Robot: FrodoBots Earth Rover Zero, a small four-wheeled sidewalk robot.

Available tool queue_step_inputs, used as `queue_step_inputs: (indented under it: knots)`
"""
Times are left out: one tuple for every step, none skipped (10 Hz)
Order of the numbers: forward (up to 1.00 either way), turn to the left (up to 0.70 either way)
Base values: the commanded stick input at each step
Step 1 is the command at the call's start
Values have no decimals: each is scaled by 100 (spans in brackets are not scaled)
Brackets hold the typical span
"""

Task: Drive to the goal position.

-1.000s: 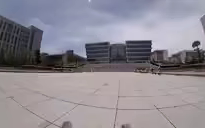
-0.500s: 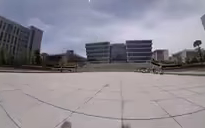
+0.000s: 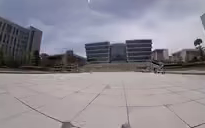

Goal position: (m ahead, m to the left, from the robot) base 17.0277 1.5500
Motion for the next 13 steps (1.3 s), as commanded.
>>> queue_step_inputs:
  knots:
    - [70, -23]
    - [70, -14]
    - [70, -4]
    - [70, 0]
    - [70, 0]
    - [70, 0]
    - [70, 0]
    - [70, 0]
    - [70, 0]
    - [70, 0]
    - [70, 0]
    - [70, 0]
    - [70, 0]
